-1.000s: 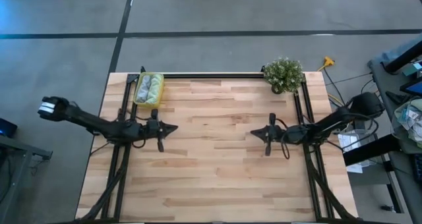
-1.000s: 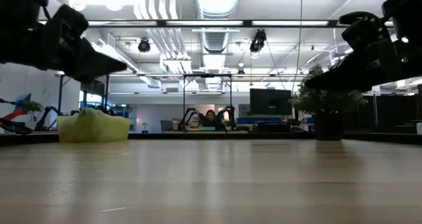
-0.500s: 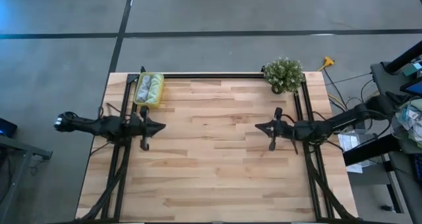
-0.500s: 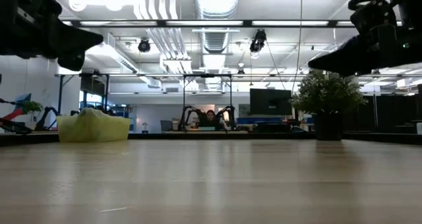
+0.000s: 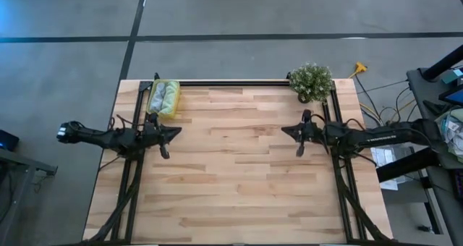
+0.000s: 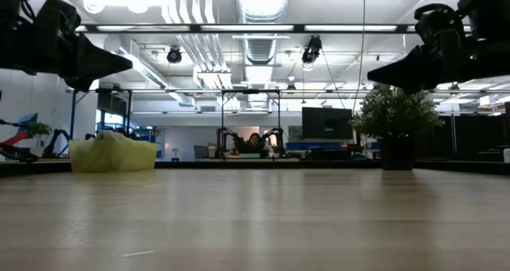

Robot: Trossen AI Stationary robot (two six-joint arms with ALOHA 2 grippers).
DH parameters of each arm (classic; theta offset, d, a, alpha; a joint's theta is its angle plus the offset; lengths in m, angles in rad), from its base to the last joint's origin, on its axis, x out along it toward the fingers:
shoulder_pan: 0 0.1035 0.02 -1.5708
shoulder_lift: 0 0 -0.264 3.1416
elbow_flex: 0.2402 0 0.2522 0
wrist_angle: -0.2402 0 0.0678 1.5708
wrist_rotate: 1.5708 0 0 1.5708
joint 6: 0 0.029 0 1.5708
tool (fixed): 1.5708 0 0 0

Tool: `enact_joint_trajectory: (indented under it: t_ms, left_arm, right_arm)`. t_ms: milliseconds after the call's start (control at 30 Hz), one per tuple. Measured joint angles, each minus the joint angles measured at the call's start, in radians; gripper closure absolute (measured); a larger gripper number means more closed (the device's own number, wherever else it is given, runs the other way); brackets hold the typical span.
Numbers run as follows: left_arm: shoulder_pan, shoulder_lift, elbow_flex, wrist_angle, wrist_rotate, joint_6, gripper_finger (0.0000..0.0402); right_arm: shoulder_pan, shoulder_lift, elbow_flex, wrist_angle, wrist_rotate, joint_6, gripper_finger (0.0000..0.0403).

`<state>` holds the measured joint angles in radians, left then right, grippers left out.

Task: Roll microfiber towels into tight, uniform cylinder then place into a basket
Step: Return to Home Position

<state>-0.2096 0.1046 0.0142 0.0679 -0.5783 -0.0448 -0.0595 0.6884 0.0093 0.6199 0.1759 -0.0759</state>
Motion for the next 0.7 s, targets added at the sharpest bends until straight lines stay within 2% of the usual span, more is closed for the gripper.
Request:
enact_joint_trajectory:
  t_ms: [267,700]
  left_arm:
    - [-0.001,-0.003,0.007,-0.007,0.003,0.0,0.0402]
    - [0.0,-0.003,0.022,0.001,0.005,0.0,0.0402]
  right_arm:
    - [-0.009,-0.177,0.0,-0.046,0.008,0.024,0.0394]
    - [-0.009,-0.674,0.0,-0.521,0.008,0.064,0.0394]
